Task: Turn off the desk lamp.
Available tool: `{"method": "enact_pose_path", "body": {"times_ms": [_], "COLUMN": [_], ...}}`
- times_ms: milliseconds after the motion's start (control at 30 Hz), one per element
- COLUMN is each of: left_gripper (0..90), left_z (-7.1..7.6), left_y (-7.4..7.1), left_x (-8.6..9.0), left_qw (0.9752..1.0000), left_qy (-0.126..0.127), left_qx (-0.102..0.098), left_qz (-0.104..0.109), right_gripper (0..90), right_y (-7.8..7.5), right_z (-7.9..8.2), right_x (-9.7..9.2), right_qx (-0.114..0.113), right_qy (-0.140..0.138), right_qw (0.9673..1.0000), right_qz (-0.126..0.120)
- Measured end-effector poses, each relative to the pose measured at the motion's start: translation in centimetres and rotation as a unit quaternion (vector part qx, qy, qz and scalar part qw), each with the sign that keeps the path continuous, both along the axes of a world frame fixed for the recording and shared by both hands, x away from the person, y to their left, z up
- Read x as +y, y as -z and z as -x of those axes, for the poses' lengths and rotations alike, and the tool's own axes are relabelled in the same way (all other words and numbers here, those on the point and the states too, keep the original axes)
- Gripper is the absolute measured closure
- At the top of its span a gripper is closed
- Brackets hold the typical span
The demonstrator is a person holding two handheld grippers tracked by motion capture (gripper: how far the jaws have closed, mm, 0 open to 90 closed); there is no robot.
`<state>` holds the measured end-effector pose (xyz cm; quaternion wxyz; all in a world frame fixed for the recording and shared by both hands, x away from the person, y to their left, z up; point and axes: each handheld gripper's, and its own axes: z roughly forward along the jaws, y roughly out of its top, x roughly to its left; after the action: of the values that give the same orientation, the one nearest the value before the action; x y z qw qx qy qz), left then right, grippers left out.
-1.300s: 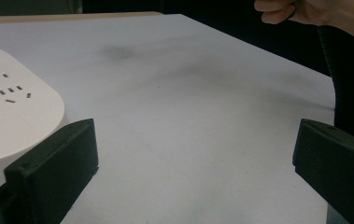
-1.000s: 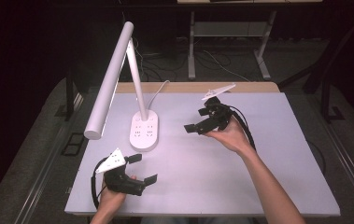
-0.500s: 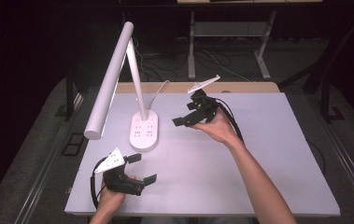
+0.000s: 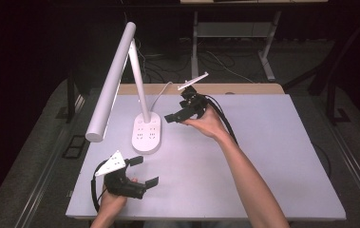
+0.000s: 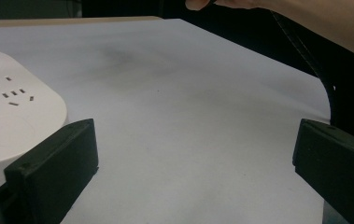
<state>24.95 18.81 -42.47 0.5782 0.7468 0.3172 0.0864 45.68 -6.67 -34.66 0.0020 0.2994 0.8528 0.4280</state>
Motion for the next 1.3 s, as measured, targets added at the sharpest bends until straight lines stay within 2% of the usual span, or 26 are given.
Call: {"method": "enact_pose_path", "body": {"times_ms": [200,600,667,733,767,833,867,933,967,1067,1233,1267,1300], "left_gripper": [0.0,0.0,0.0,0.0,0.0,0.0,0.0,0.0,0.0,0.0,0.0,0.0,0.0], "left_z": [0.0,0.0,0.0,0.0,0.0,0.0,0.0,0.1,0.0,0.0,0.0,0.0,0.0], "left_y": [0.0,0.0,0.0,0.0,0.0,-0.1,-0.1,-0.1,-0.1,0.0,0.0,0.0,-0.1], "left_x": [0.1,0.0,0.0,0.1,0.2,0.2,0.2,0.3,0.3,0.2,0.3,0.3,0.4], "left_qw": [1.0000,1.0000,1.0000,1.0000,1.0000,1.0000,1.0000,1.0000,1.0000,1.0000,1.0000,1.0000,1.0000], "left_qy": [-0.002,0.003,0.003,0.003,0.001,0.000,-0.001,-0.001,-0.001,0.000,-0.001,-0.001,-0.001], "left_qx": [0.000,0.001,0.001,0.000,0.000,0.000,0.000,0.000,0.000,0.000,0.001,0.001,0.001], "left_qz": [0.000,0.000,0.001,0.000,0.002,0.003,0.004,0.004,0.003,0.002,0.005,0.005,0.004], "right_gripper": [0.8,0.8,7.6,7.6,19.7,20.7,28.7,31.8,38.1,47.3,63.9,63.9,70.8], "right_y": [1.1,3.2,3.4,3.5,3.7,3.9,4.2,4.3,4.7,5.3,6.5,6.5,6.9], "right_z": [-1.1,-2.5,-2.6,-2.6,-2.7,-2.7,-2.8,-2.9,-3.0,-3.2,-3.8,-3.8,-3.9], "right_x": [1.8,3.9,4.1,4.2,4.4,4.6,4.8,5.0,5.2,5.4,5.7,5.7,5.8], "right_qx": [0.009,0.027,0.025,0.021,0.020,0.018,0.018,0.018,0.016,0.021,0.038,0.038,0.046], "right_qy": [0.000,0.008,0.007,0.010,0.010,0.011,0.018,0.019,0.023,0.027,0.029,0.029,0.027], "right_qw": [1.0000,0.9994,0.9992,0.9992,0.9989,0.9988,0.9987,0.9986,0.9986,0.9985,0.9972,0.9972,0.9966], "right_qz": [-0.003,-0.020,-0.029,-0.034,-0.040,-0.043,-0.044,-0.045,-0.044,-0.042,-0.057,-0.057,-0.063]}}
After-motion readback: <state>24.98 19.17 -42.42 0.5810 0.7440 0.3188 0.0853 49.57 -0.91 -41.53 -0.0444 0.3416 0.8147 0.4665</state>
